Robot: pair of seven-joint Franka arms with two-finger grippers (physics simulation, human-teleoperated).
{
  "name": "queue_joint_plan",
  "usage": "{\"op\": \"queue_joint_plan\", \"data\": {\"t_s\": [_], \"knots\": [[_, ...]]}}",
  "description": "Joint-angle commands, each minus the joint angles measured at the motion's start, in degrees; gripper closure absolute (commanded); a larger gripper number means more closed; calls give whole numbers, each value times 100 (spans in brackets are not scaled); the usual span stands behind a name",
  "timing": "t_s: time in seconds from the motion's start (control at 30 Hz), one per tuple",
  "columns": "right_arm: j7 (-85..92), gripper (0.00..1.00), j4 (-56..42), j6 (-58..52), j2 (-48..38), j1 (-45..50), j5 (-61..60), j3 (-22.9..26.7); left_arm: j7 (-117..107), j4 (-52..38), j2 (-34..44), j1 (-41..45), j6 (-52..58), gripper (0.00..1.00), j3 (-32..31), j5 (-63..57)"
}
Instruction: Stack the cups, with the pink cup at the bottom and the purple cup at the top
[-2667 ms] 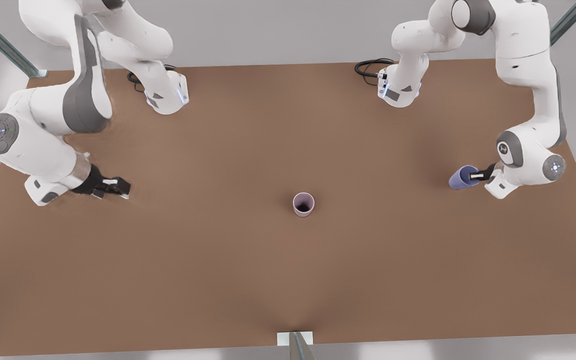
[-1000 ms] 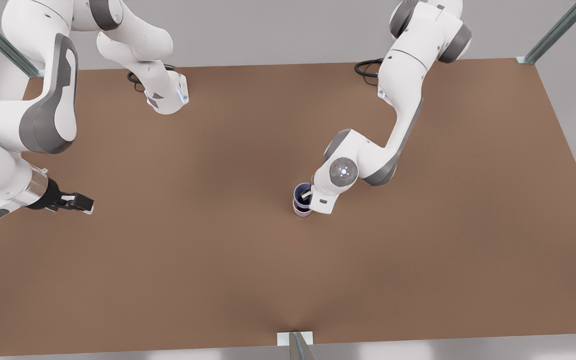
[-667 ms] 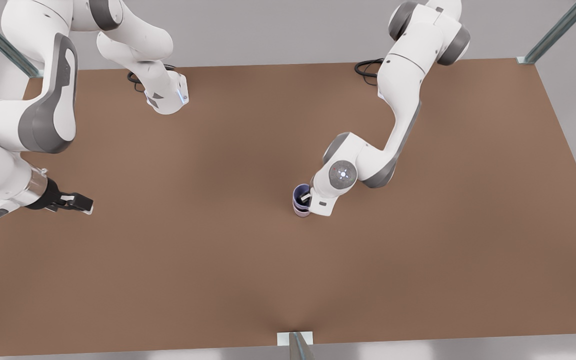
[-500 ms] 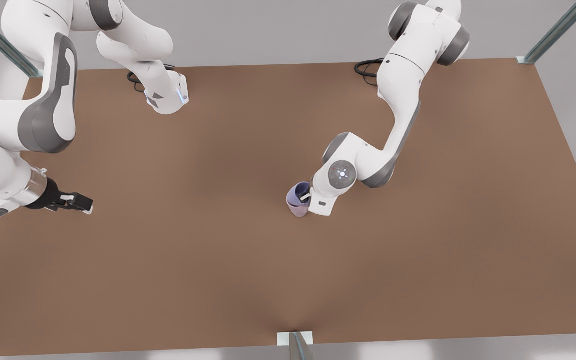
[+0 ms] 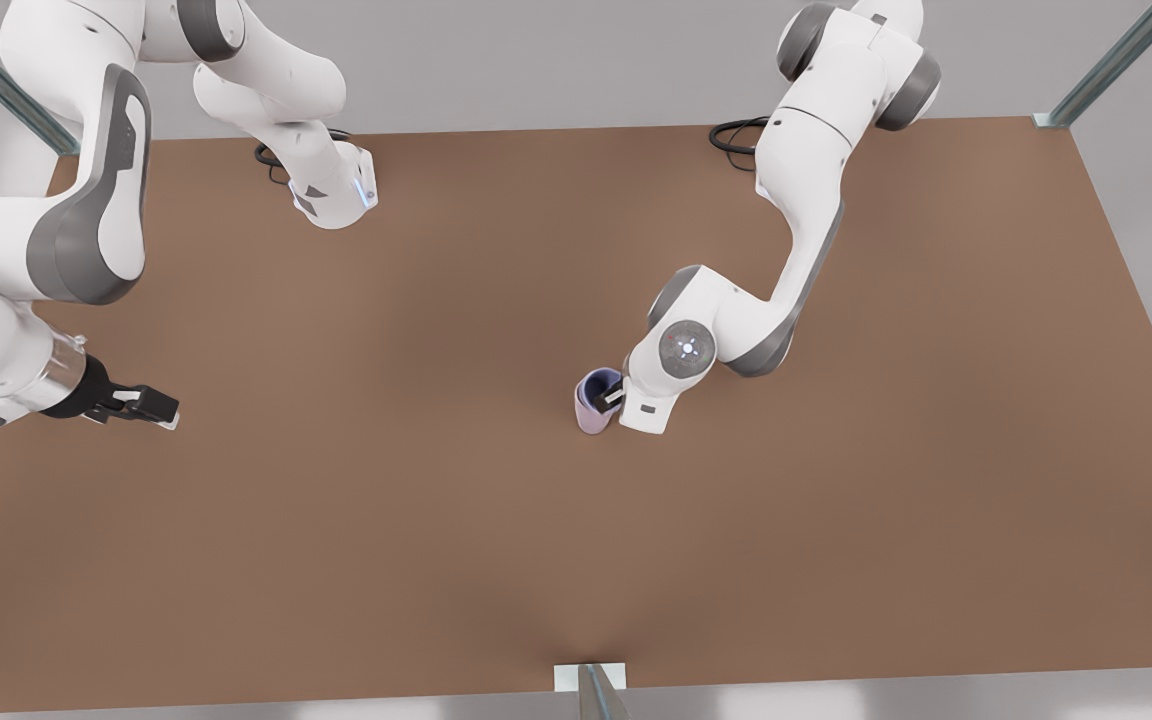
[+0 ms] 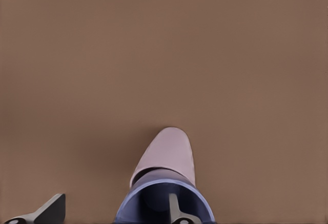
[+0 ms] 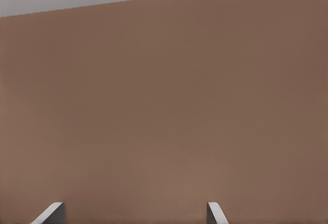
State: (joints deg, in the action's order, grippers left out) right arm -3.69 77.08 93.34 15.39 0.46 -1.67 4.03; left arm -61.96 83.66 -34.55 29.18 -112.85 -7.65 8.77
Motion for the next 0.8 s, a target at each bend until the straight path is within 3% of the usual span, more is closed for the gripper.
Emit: {"op": "queue_joint_plan", "data": {"t_s": [0.0, 0.77], "knots": [[0, 0, 0, 0, 0, -2, 0, 1, 0, -16, 1, 0, 0, 0, 1, -24], [0, 0, -9, 9, 35, -2, -9, -8, -316, -51, 18, 150, 26, 0, -8, -59]]}}
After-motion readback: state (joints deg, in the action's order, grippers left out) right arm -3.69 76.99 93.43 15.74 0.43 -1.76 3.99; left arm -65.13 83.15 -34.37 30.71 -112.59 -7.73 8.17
